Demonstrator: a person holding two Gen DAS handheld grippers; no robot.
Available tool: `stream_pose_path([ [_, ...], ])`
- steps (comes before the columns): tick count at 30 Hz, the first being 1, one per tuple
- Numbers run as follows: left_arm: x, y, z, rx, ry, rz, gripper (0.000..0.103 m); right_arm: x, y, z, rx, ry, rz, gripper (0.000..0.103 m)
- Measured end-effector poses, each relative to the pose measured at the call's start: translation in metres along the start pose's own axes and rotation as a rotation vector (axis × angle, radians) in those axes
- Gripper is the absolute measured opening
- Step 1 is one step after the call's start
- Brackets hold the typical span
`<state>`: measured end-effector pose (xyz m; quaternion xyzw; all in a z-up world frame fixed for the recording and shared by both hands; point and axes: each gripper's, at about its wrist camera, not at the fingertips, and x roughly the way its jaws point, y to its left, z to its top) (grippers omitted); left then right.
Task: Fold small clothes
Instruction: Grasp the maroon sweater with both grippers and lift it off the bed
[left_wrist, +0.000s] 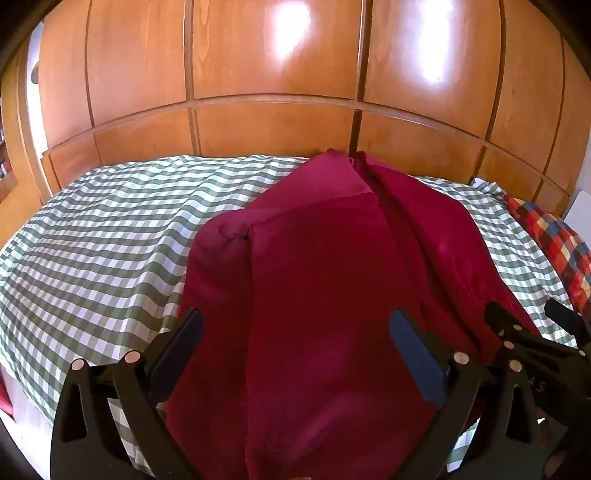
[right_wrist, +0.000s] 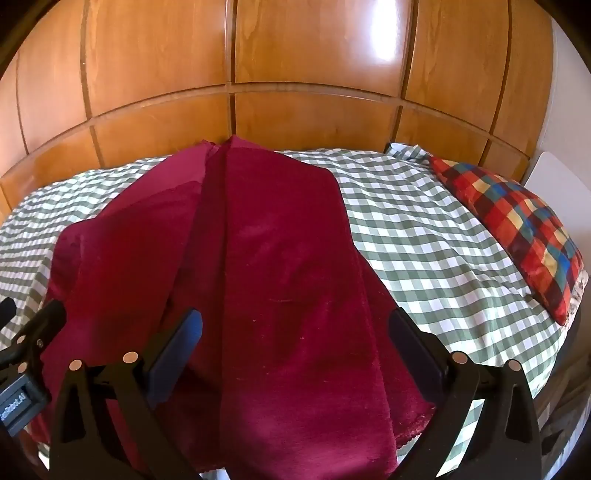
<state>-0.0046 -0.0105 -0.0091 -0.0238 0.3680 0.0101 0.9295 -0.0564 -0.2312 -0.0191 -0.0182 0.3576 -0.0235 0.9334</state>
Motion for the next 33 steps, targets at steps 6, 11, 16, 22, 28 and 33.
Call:
stream_pose_path([
  [6, -0.003, -0.003, 0.001, 0.01, 0.0, -0.006, 0.1, -0.001, -0.006, -0.003, 0.008, -0.001, -0.004, 0.1],
  [11, -0.003, -0.005, 0.002, 0.019, 0.002, -0.013, 0.1, -0.001, -0.008, -0.001, 0.02, 0.002, -0.011, 0.1],
  [16, -0.005, -0.009, 0.002, 0.027, 0.003, -0.02, 0.1, -0.001, -0.011, 0.001, 0.029, 0.004, -0.014, 0.1],
  [22, -0.005, -0.011, 0.001, 0.034, 0.007, -0.024, 0.1, -0.001, -0.012, 0.0, 0.03, 0.004, -0.015, 0.1],
  [28, -0.006, -0.014, -0.001, 0.05, 0.006, -0.029, 0.1, -0.001, -0.015, -0.003, 0.033, 0.001, -0.016, 0.1],
  [33, -0.007, -0.016, -0.002, 0.055, 0.008, -0.031, 0.1, -0.001, -0.018, -0.004, 0.042, 0.002, -0.018, 0.1],
])
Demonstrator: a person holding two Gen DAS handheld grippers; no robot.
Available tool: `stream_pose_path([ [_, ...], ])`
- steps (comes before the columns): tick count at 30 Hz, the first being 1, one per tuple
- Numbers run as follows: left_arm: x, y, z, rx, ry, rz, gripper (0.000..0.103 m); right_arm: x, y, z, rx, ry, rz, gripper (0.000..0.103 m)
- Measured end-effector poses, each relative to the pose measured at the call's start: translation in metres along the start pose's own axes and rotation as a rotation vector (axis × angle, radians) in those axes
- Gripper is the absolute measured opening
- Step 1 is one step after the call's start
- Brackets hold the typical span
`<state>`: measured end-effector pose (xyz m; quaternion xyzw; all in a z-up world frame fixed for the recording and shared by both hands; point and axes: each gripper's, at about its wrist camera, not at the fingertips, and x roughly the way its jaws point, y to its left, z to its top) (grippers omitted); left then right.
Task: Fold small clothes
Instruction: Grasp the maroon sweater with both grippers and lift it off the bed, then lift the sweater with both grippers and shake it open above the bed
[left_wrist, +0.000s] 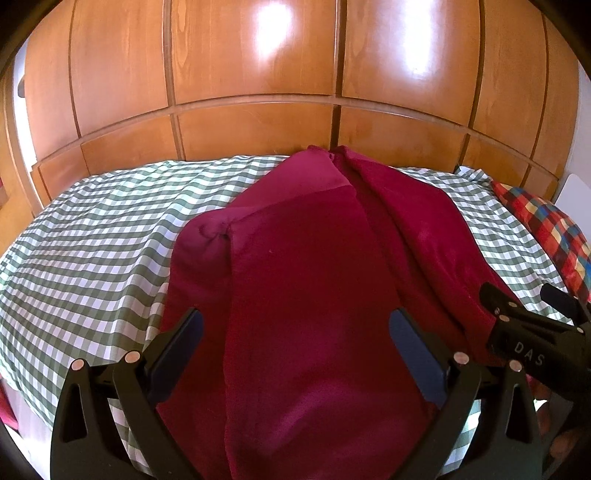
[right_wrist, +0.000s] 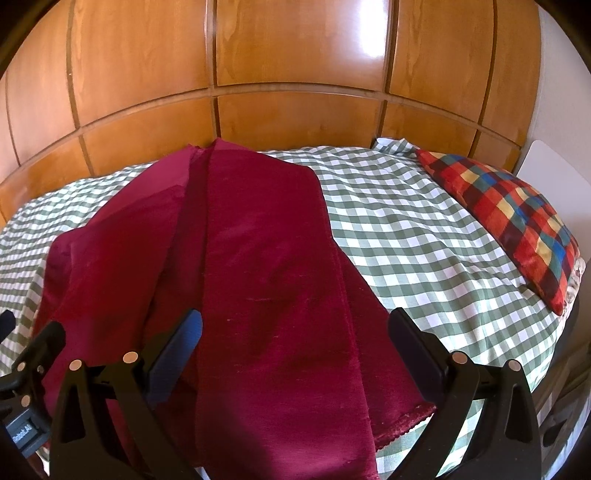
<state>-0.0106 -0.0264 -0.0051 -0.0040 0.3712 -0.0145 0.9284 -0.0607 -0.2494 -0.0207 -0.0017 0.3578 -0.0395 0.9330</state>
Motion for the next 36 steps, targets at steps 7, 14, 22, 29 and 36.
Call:
stream_pose_path([
  [7, -0.001, -0.001, -0.001, 0.003, 0.002, -0.004, 0.1, 0.001, -0.001, 0.002, 0.005, 0.004, -0.003, 0.1],
  [14, -0.003, 0.0, -0.002, 0.005, -0.006, -0.006, 0.1, 0.0, -0.002, 0.001, 0.004, 0.002, -0.002, 0.1],
  [22, -0.007, -0.002, -0.004, 0.028, -0.014, -0.009, 0.1, -0.001, -0.001, 0.001, 0.004, -0.001, -0.006, 0.1],
  [29, -0.005, -0.005, -0.01, 0.052, -0.004, -0.025, 0.1, -0.002, -0.008, 0.003, 0.021, 0.004, -0.017, 0.1],
  [36, 0.003, -0.017, -0.023, 0.143, 0.049, -0.101, 0.099, 0.002, -0.042, 0.006, 0.107, 0.039, 0.061, 0.1],
])
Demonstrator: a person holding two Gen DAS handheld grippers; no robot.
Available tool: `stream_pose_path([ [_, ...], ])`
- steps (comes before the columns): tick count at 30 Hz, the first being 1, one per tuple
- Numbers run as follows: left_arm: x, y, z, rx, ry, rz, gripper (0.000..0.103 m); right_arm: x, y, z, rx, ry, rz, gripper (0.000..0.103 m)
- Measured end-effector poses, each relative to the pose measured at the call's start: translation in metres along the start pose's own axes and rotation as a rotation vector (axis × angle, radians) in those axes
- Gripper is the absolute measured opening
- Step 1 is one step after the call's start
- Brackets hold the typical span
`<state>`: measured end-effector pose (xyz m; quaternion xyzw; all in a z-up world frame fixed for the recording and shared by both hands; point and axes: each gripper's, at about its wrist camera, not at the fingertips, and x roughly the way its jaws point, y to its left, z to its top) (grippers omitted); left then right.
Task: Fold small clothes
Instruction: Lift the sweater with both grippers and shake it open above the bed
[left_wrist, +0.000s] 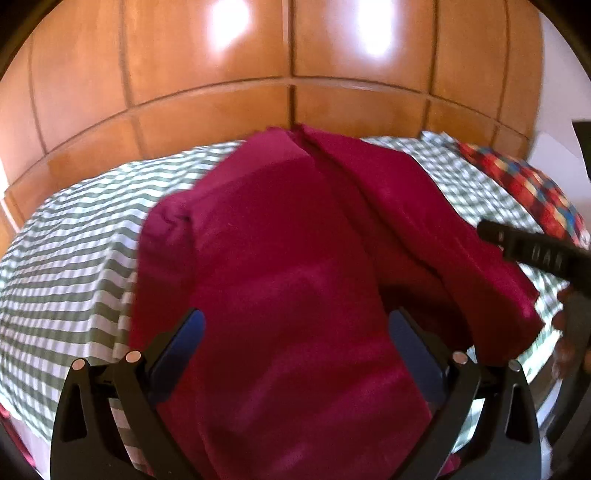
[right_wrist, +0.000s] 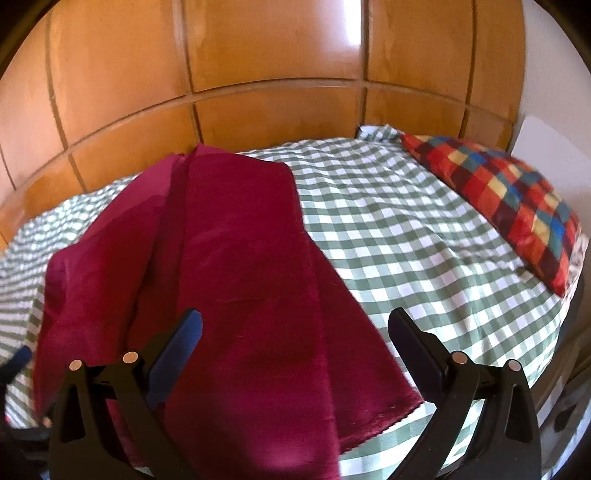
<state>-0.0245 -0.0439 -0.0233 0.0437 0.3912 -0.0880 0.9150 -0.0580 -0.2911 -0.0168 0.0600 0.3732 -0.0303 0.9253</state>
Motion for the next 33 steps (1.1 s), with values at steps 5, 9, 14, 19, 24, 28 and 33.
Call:
stream_pose_path([
  [5, 0.008, -0.014, -0.013, 0.08, 0.042, -0.038, 0.085, 0.003, -0.002, -0.004, -0.007, 0.041, 0.097, 0.098],
  [9, 0.014, -0.017, -0.025, 0.094, 0.078, -0.093, 0.037, 0.009, 0.021, -0.005, -0.087, 0.061, 0.15, 0.085],
  [14, -0.007, 0.002, -0.018, 0.041, 0.049, -0.221, 0.002, 0.036, 0.052, -0.009, -0.196, 0.183, 0.243, 0.037],
  [19, -0.03, 0.061, 0.005, -0.112, -0.024, -0.24, 0.002, 0.03, 0.044, 0.004, -0.197, 0.186, 0.289, 0.004],
  [24, -0.046, 0.155, 0.039, -0.318, -0.13, -0.137, 0.0, 0.014, 0.012, 0.037, -0.201, 0.109, 0.242, 0.004],
  [28, -0.046, 0.223, 0.068, -0.385, -0.192, 0.041, 0.0, 0.018, -0.02, 0.079, -0.205, 0.016, 0.09, 0.004],
  [33, -0.018, 0.286, 0.096, -0.453, -0.161, 0.225, 0.0, 0.061, -0.053, 0.133, -0.238, -0.025, -0.121, 0.004],
])
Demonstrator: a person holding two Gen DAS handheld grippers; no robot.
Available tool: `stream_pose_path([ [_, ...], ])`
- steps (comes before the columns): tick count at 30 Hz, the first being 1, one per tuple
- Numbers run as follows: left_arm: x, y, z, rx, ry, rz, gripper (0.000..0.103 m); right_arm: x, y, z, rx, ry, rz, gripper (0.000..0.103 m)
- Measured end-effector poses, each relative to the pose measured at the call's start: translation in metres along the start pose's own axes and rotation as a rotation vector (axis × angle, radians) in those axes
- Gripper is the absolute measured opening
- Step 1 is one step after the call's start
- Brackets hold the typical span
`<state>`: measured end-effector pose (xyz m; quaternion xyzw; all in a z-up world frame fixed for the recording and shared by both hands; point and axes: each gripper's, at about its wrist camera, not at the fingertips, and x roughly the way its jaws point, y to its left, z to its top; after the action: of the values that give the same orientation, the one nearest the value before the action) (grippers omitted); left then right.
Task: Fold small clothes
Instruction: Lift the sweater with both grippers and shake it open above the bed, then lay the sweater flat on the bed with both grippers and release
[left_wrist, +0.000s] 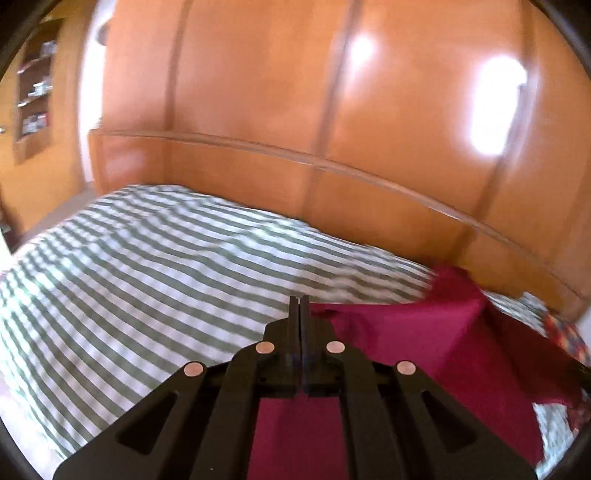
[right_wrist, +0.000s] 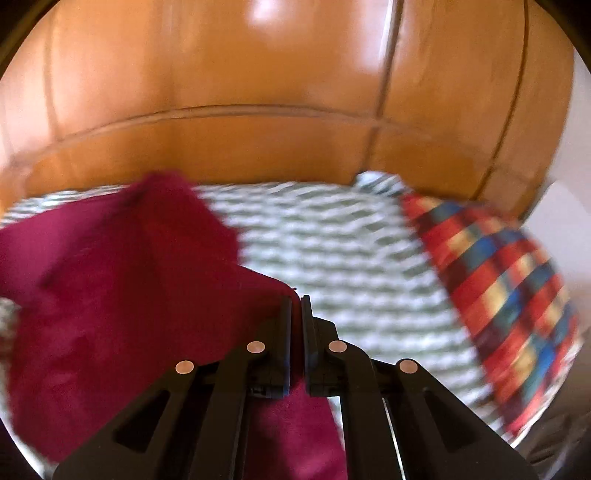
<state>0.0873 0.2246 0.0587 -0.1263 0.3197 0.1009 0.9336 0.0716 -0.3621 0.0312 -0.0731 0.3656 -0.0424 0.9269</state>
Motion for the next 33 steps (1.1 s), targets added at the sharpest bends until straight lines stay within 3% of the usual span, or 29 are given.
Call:
stream_pose_path([
  [4, 0.043, 0.032, 0.032, -0.063, 0.017, 0.18, 0.0, 0.052, -0.027, 0.033, -0.027, 0.037, -0.184, 0.004],
  [7, 0.066, 0.051, 0.045, -0.123, 0.045, 0.266, 0.001, 0.085, -0.044, 0.049, 0.008, 0.073, -0.252, 0.004],
  [8, 0.071, 0.056, 0.046, -0.142, 0.053, 0.284, 0.009, 0.092, -0.046, 0.052, 0.027, 0.078, -0.257, 0.004],
  [9, 0.074, 0.058, 0.046, -0.152, 0.061, 0.29, 0.033, 0.097, -0.05, 0.055, 0.043, 0.081, -0.245, 0.005],
  [10, 0.071, 0.058, 0.043, -0.151, 0.054, 0.305, 0.049, 0.1, -0.052, 0.058, 0.057, 0.088, -0.235, 0.01],
  [11, 0.064, 0.056, 0.038, -0.148, 0.035, 0.321, 0.07, 0.101, -0.053, 0.058, 0.067, 0.09, -0.24, 0.035],
  [12, 0.059, 0.053, 0.034, -0.144, 0.018, 0.319, 0.072, 0.099, -0.054, 0.057, 0.081, 0.081, -0.241, 0.074],
  [13, 0.055, 0.05, 0.026, -0.128, 0.021, 0.29, 0.072, 0.09, -0.056, 0.055, 0.103, 0.045, -0.234, 0.086],
  [14, 0.051, 0.046, 0.016, -0.108, 0.043, 0.254, 0.072, 0.079, -0.056, 0.051, 0.114, 0.012, -0.218, 0.09],
  [15, 0.047, 0.041, 0.007, -0.096, 0.053, 0.228, 0.071, 0.073, -0.054, 0.046, 0.114, 0.008, -0.193, 0.09],
  [18, 0.029, 0.018, -0.043, -0.007, 0.125, 0.064, 0.071, 0.048, -0.046, 0.015, 0.131, 0.057, 0.017, 0.09],
  [22, 0.009, -0.008, -0.103, 0.058, 0.25, -0.13, 0.068, 0.037, -0.025, -0.053, 0.142, 0.26, 0.37, 0.09],
  [25, -0.008, -0.028, -0.147, 0.08, 0.343, -0.27, 0.064, 0.033, -0.006, -0.097, 0.129, 0.374, 0.495, 0.082],
  [28, -0.023, -0.047, -0.18, 0.138, 0.392, -0.324, 0.06, 0.024, 0.003, -0.116, 0.107, 0.355, 0.485, 0.067],
  [30, -0.029, -0.06, -0.195, 0.174, 0.409, -0.334, 0.06, 0.02, 0.002, -0.116, 0.126, 0.349, 0.501, 0.042],
  [32, -0.032, -0.073, -0.212, 0.259, 0.38, -0.274, 0.059, 0.021, 0.0, -0.115, 0.123, 0.35, 0.531, 0.02],
  [33, -0.033, -0.079, -0.216, 0.298, 0.362, -0.245, 0.048, 0.018, 0.003, -0.113, 0.1, 0.344, 0.521, 0.014],
])
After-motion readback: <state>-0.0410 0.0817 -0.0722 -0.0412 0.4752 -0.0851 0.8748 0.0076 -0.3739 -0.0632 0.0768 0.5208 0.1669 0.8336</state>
